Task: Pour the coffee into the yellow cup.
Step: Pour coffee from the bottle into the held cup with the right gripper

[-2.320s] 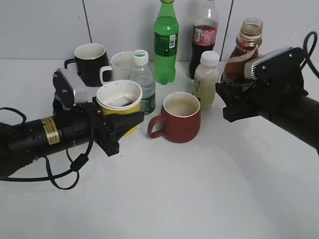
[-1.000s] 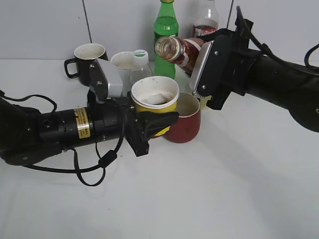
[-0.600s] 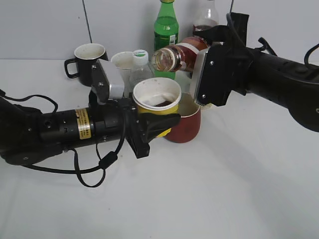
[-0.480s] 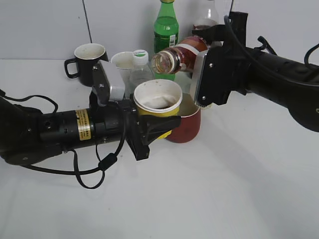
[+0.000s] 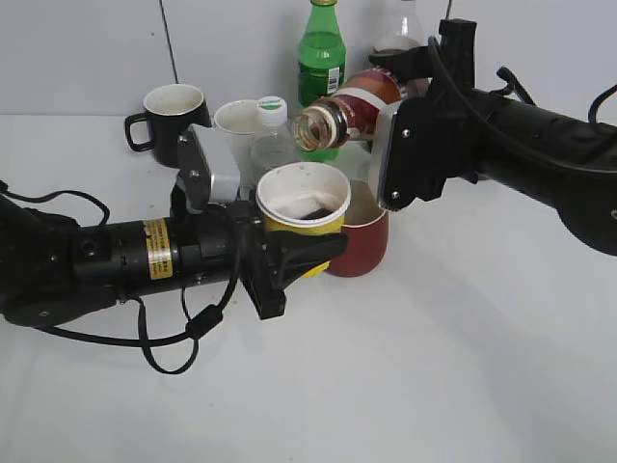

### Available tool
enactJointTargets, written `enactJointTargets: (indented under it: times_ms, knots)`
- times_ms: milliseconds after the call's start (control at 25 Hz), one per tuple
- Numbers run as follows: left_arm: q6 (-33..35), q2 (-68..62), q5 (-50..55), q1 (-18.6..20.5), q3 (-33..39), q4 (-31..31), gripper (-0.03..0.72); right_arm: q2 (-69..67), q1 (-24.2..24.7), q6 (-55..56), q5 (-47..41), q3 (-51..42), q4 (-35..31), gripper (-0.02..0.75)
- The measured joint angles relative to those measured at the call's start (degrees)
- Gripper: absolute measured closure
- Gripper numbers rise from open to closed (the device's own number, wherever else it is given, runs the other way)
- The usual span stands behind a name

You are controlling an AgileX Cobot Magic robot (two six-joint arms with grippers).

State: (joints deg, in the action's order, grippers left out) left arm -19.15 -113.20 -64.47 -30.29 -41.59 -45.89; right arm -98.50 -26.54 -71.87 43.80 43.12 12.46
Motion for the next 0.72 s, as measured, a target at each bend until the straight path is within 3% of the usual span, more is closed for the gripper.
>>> enactJointTargets:
  times_ms: [720]
  knots:
    - [0.00, 0.00, -3.82, 1.06, 2.32, -1.79, 0.363, 0.00, 0.00, -4.18, 0.01, 0.02, 0.00, 0.220]
